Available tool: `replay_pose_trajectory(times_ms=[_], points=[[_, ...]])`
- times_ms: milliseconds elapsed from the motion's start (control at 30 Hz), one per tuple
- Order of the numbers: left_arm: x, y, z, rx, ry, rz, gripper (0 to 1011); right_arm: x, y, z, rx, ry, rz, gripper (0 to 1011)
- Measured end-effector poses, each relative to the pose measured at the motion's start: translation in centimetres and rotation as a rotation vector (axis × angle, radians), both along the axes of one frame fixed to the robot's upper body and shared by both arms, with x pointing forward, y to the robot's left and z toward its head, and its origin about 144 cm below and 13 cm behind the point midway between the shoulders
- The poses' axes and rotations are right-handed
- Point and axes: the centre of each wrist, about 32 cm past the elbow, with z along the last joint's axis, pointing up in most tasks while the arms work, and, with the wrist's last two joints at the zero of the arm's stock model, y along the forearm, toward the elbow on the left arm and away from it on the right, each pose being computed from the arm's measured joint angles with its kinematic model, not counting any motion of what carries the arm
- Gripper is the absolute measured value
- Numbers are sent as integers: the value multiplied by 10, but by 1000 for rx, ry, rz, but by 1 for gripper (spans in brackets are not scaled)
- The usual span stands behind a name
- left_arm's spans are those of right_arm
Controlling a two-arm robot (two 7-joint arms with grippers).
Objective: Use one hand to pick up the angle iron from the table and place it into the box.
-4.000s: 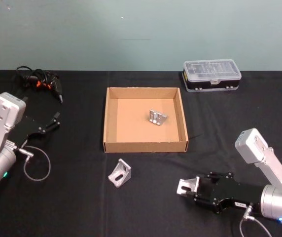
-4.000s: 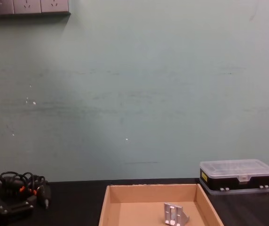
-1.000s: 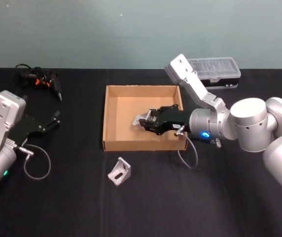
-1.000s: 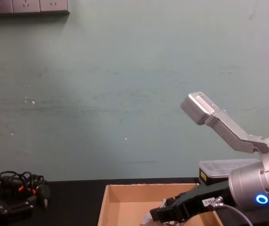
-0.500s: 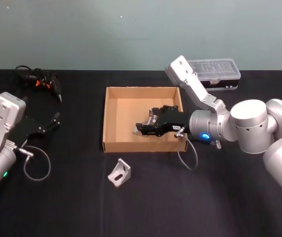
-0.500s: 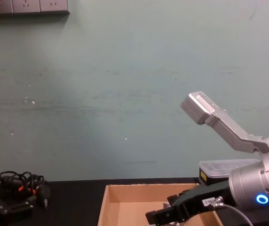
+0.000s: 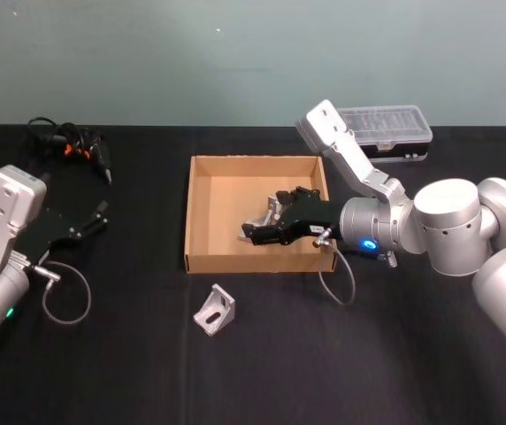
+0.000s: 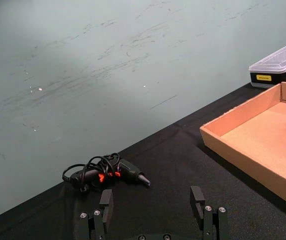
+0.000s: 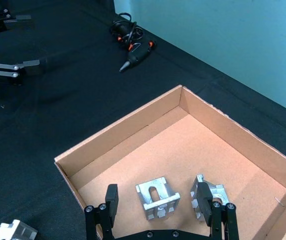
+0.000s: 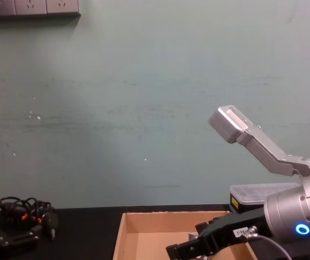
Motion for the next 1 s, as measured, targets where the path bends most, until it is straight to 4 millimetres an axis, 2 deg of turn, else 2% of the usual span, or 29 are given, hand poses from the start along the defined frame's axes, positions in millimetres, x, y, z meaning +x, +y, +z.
replay_pose_trajectory(times_ms=[233,367,1000], points=[[0,0,0,0,0,0,1011,0,0,0,0,0,0,1003],[0,0,0,0,0,0,1011,-7,-2,3,5,-16,12,1003],[0,0,0,0,0,0,1011,-67,8,35,29,-68,110,1003]])
